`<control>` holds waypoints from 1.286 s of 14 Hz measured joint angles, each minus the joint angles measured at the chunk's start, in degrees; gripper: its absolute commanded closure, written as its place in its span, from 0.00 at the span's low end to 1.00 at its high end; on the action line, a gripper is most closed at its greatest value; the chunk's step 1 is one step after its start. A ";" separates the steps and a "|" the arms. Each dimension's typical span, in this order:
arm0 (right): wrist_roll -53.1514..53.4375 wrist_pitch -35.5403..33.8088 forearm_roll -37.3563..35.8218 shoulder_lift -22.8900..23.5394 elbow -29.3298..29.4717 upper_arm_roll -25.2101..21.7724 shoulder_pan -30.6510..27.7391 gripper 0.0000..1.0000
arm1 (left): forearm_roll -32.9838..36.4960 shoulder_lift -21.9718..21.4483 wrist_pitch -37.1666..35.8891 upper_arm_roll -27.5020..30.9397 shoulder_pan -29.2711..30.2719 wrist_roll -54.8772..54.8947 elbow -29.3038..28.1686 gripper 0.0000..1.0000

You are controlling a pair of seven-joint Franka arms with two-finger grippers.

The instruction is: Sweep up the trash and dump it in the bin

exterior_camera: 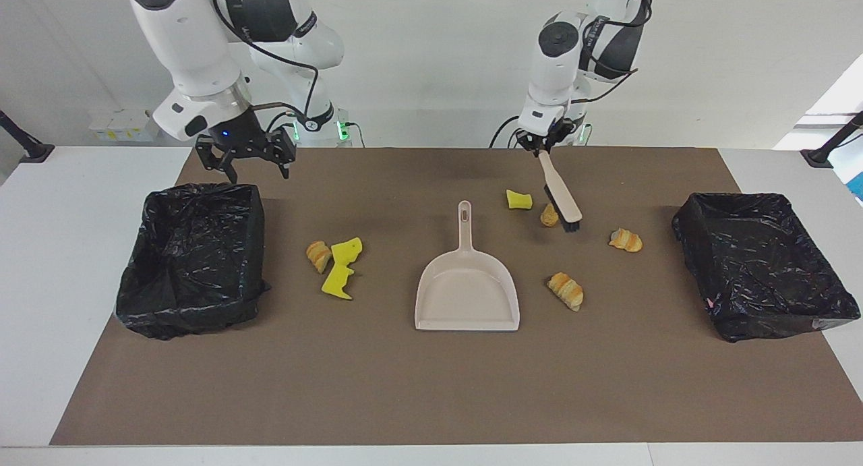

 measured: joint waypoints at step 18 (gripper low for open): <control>31.63 24.31 -5.59 19.37 -1.42 -0.07 24.68 0.67 | -2.48 10.24 5.88 -1.69 9.20 -1.37 0.95 1.00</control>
